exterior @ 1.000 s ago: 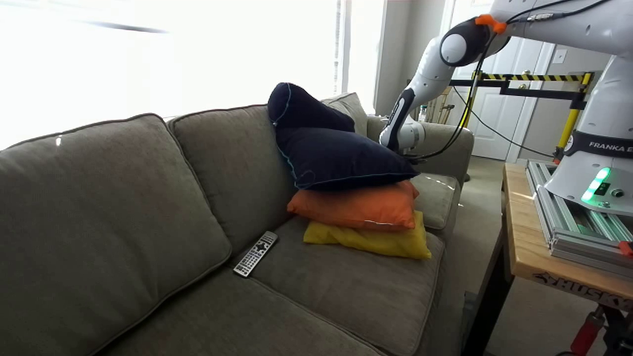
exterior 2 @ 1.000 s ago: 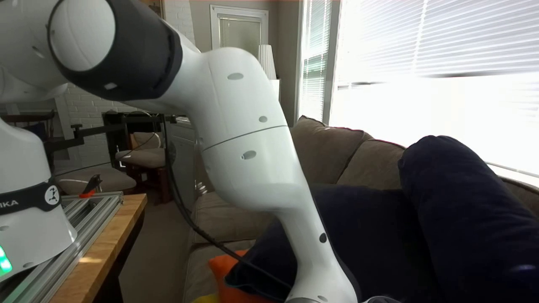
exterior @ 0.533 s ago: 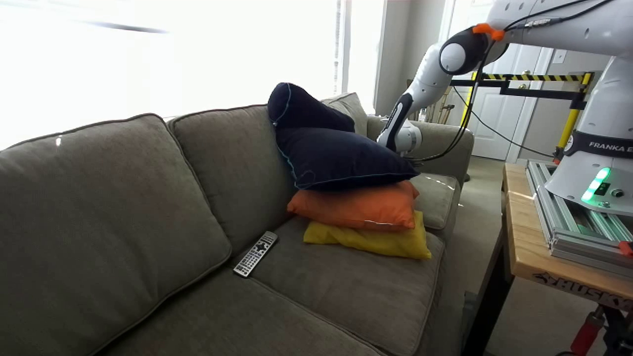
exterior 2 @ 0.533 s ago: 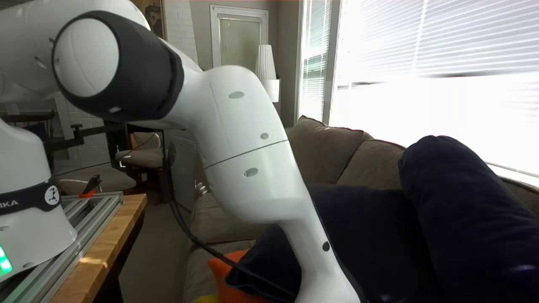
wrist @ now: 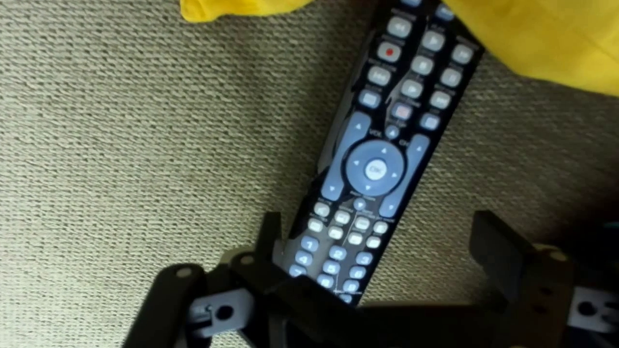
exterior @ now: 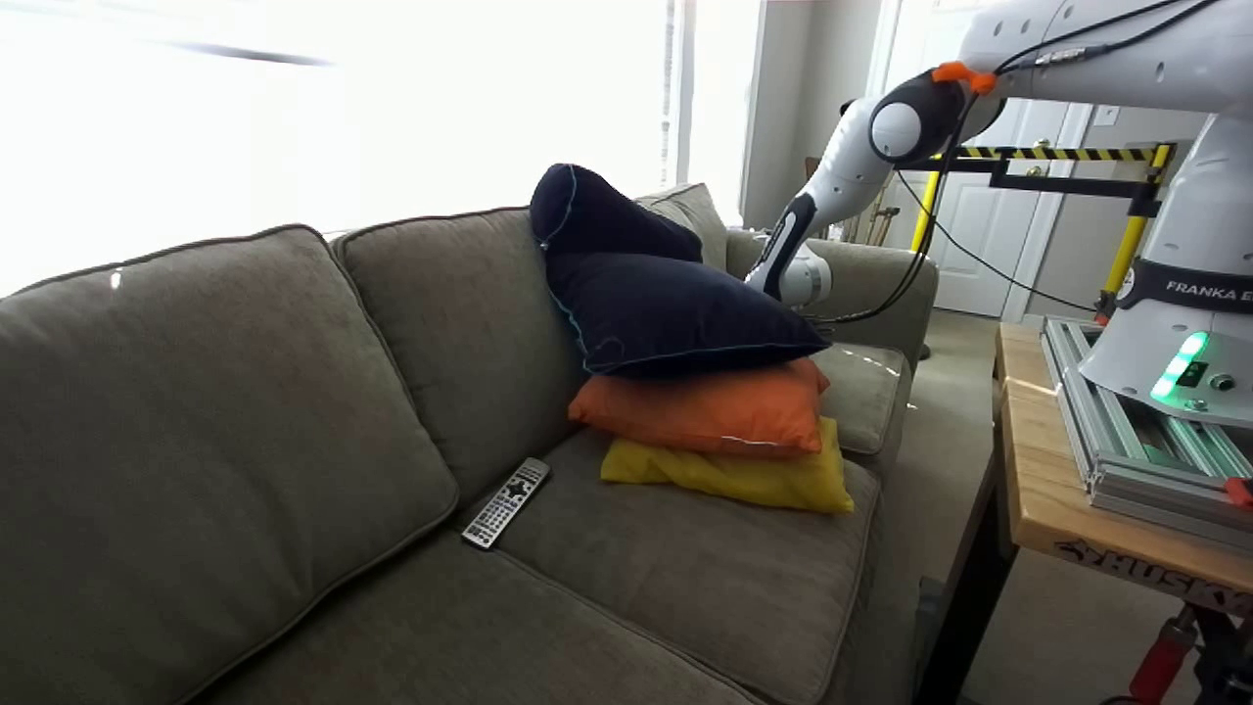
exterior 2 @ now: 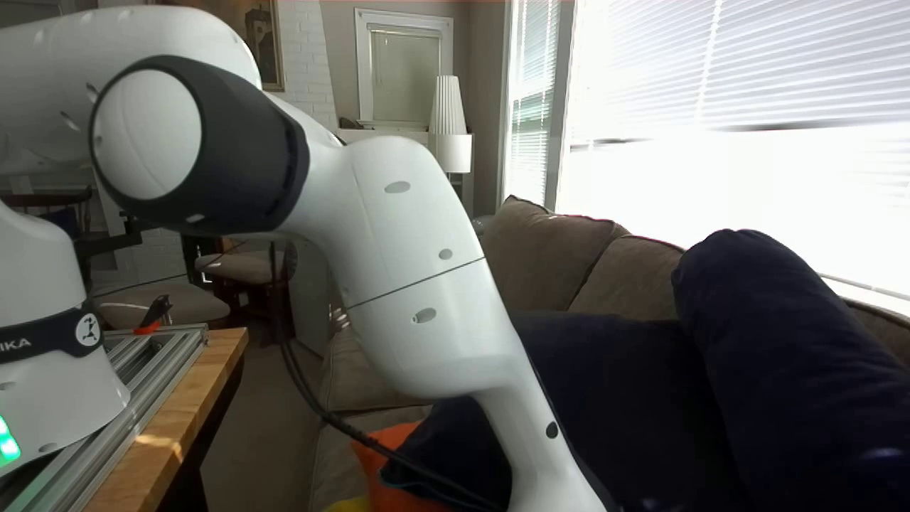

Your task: Put the black remote control on the dark blue pillow.

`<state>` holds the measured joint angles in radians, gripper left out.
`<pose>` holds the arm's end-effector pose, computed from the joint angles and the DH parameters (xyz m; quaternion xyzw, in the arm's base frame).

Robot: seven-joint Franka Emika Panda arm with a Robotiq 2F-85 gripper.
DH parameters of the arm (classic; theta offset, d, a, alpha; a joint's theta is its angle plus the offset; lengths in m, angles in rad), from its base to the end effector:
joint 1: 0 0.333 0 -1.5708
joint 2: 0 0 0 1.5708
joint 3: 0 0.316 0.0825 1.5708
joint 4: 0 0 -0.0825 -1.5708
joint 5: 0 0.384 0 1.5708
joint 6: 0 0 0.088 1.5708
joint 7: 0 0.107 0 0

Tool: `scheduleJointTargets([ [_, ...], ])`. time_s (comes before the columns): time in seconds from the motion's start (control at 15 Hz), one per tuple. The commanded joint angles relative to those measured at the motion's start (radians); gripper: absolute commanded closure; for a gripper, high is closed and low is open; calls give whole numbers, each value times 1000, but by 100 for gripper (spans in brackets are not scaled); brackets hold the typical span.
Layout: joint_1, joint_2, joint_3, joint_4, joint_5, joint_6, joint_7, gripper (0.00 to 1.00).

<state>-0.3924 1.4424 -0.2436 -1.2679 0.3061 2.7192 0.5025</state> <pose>0.5414 -0.3770 -0.1111 0.8233 -0.5644 0.0251 0.0552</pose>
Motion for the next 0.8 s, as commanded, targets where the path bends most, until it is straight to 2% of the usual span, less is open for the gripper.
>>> scheduleJointTargets([
  [0.0,-14,50,-2,76,5,-28,-8,0],
  [0.4,-5,60,-24,85,-3,-58,3,0],
  [0.47,-5,62,-27,86,-3,-59,4,25],
  [0.53,-4,63,-28,85,-4,-57,3,26],
  [0.73,-4,69,-31,91,-5,-57,4,47],
])
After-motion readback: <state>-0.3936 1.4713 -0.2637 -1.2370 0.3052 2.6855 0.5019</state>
